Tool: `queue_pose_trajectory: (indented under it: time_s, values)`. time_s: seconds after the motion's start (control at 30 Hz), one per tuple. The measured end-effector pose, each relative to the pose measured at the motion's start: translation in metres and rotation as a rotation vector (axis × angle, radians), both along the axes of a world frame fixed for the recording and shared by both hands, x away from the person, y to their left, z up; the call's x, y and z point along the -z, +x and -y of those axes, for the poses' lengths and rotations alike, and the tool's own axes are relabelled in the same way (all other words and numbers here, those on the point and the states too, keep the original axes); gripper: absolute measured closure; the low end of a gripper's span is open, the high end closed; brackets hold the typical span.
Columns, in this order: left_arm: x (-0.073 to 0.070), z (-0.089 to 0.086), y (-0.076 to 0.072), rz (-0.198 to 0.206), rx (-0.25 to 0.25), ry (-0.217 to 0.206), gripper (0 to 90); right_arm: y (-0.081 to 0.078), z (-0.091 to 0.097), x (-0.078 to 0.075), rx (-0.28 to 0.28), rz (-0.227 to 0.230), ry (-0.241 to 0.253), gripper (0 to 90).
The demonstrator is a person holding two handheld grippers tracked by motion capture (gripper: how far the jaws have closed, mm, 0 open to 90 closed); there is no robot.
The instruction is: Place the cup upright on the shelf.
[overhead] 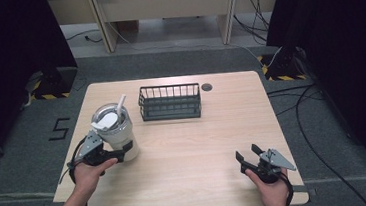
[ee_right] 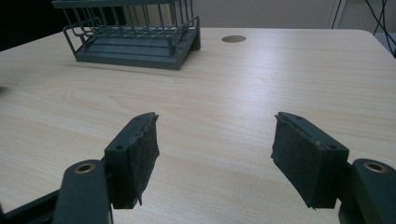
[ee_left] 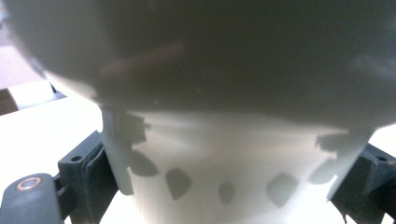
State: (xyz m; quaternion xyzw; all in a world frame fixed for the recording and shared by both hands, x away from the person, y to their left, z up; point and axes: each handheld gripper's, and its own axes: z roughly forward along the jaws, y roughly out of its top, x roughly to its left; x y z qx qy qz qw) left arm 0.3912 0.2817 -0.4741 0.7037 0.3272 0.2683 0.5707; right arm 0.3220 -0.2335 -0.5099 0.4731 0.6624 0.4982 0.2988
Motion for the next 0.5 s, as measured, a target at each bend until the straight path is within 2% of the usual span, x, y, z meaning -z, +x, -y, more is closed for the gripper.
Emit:
queue_pose_trajectory:
  time_s: [0.2, 0.3, 0.5]
  values:
    - [-0.008, 0.004, 0.005, 0.016, 0.002, 0.005, 10.0, 0.000, 0.001, 0.000, -0.001, -0.003, -0.001, 31.5]
    - [-0.012, 0.006, 0.009, 0.018, 0.007, -0.016, 10.0, 0.000, 0.001, 0.000, -0.002, 0.000, 0.000, 31.5]
    - [-0.017, 0.010, 0.012, 0.027, 0.013, -0.016, 10.0, 0.000, 0.002, -0.001, 0.002, 0.001, 0.002, 31.5]
